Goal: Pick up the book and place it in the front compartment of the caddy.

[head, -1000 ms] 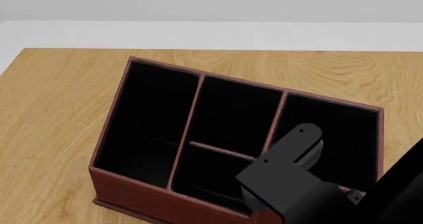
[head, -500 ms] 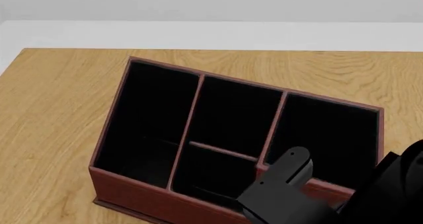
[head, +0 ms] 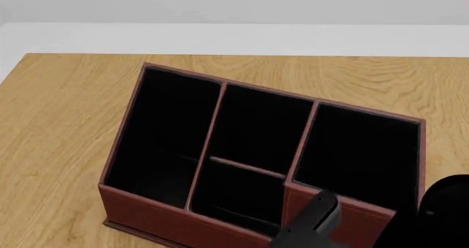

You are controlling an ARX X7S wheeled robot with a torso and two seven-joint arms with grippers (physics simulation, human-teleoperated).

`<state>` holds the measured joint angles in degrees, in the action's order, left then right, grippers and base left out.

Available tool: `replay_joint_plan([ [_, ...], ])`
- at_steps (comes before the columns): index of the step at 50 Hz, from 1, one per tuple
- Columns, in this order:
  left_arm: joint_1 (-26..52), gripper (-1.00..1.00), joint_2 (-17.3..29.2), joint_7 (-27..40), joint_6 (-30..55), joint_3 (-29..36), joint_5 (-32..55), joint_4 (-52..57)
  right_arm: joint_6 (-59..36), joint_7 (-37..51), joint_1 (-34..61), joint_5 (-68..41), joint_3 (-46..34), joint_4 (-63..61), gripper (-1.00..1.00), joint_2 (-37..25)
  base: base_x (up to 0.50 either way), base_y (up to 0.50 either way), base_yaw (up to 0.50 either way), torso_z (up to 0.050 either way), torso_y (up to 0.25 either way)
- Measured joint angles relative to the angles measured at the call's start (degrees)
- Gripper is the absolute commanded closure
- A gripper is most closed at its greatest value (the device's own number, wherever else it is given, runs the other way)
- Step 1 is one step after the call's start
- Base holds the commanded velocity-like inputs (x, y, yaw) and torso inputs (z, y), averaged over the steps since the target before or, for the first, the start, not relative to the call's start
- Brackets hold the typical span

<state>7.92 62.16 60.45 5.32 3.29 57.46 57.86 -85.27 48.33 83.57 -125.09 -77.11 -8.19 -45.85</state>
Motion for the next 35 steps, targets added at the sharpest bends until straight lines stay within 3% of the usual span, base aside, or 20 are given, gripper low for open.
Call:
replay_joint_plan([
  [35,-0.68,-1.00,0.98,0.49,-1.46,0.22,-0.25,-0.11,0.26,-7.08,-5.60,12.52,-3.32,1.42,-1.00,1.91,0.00,0.00,0.00,0.000,0.000],
])
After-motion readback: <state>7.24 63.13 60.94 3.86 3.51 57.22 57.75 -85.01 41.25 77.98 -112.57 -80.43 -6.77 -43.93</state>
